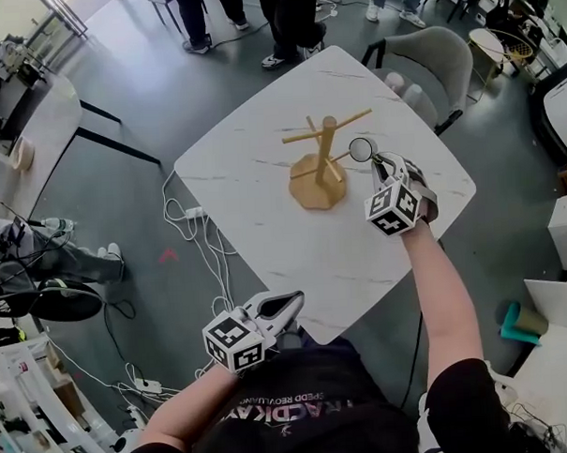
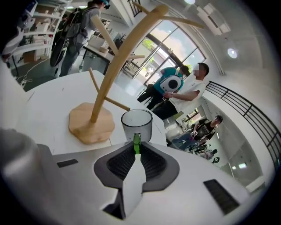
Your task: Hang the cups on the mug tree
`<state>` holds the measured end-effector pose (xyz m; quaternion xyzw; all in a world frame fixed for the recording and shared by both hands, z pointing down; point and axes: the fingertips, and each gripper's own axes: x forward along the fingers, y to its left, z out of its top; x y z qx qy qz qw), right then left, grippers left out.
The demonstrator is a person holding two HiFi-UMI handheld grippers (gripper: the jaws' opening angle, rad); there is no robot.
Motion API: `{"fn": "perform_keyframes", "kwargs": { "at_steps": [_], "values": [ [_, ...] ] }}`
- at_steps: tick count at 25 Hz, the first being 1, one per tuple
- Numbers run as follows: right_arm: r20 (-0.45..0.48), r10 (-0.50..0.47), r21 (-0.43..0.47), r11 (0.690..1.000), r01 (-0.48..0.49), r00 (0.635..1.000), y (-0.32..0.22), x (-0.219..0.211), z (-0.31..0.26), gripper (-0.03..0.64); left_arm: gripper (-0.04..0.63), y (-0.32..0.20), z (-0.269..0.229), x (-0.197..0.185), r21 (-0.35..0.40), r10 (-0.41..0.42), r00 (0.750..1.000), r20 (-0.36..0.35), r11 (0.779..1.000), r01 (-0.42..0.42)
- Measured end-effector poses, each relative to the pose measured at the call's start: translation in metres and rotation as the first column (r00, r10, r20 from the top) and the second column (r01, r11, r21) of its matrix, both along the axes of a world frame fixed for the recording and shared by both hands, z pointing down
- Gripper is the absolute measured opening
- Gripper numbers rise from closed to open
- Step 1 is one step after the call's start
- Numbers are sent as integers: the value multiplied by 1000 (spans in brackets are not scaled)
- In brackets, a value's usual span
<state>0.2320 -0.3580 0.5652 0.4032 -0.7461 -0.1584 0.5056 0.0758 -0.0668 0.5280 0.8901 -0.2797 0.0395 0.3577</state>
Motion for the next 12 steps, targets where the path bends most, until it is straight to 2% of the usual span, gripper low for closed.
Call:
{"fn": "perform_keyframes", "kwargs": {
  "at_steps": [5,12],
  "values": [
    [-166,-48,40,998,55,985,0,-8,-5,40,-3,4,-4,-10,4,-7,1000,-6,1000,7],
    [-374,-123,90,982,168,919,8,-22,-3,40,-3,10,-6,-24,11,-15,1000,-12,1000,15]
  ]
}}
